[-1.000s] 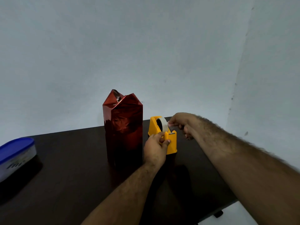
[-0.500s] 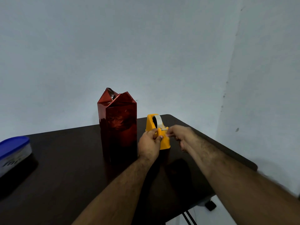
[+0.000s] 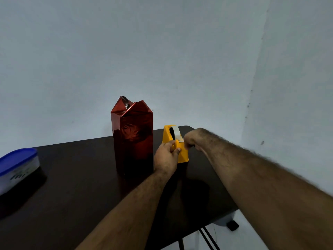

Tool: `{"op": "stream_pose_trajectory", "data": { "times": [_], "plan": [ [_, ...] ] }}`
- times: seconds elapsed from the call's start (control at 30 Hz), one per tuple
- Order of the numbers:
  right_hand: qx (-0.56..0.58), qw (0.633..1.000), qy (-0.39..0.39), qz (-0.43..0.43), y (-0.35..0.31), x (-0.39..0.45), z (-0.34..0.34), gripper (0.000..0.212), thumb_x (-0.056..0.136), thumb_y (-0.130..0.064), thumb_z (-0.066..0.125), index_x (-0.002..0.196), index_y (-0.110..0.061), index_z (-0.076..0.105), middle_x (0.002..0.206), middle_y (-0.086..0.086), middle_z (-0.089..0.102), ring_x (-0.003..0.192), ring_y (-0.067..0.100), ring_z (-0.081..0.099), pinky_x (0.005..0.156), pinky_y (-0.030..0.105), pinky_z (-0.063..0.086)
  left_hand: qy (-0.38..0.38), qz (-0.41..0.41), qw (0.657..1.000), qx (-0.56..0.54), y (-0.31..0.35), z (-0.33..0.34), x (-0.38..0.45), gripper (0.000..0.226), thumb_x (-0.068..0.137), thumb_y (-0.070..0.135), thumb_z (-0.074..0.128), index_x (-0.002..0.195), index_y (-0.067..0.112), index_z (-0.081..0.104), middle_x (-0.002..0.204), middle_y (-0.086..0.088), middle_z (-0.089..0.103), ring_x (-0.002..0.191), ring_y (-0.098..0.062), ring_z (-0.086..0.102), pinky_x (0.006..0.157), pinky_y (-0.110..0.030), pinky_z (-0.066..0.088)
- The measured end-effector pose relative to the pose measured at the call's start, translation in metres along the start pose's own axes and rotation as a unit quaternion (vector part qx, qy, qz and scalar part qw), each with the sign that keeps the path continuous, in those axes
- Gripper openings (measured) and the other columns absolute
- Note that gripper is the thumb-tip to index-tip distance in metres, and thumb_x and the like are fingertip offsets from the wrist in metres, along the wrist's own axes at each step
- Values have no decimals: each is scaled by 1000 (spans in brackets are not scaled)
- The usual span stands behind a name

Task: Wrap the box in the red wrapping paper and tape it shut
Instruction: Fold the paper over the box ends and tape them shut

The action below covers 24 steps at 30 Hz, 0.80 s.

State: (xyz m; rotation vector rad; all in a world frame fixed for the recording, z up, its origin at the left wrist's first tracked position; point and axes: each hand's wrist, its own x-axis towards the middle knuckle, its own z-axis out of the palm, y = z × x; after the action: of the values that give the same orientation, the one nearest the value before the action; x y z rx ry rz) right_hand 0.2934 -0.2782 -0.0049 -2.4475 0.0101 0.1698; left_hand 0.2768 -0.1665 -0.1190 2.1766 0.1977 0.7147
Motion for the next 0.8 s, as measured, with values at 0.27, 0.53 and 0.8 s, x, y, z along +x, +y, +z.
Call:
{"op": "stream_pose_trajectory", "data": {
  "times": [0.27,0.53,0.8],
  "plan": [
    [190,982,-2,0,6,-6,-1,15,85,-6,77,86,-7,62,87,9,58,74,19,60,62,28,48,18,10,999,-44,1,-3,-5,34,106,31,59,138,21,67,124,-2,61,113,-23,64,97,-35,53],
    [422,901,-89,-49,-45,-33,-9,7,82,-16,76,84,-15,69,59,-6,31,46,12,19,46,27,22,147,-61,885,-437,53,-63,-20,30,102,32,69,83,9,75,71,-13,66,64,-21,63,62,-38,56],
    [452,872,-120,-143,-81,-69,-13,6,84,-17,77,85,-12,75,59,-6,33,45,11,22,50,29,21,196,-39,887,-416,85,-140,-23,4,87,5,79,83,5,80,72,-8,75,61,-11,68,58,-27,58]
  ]
}}
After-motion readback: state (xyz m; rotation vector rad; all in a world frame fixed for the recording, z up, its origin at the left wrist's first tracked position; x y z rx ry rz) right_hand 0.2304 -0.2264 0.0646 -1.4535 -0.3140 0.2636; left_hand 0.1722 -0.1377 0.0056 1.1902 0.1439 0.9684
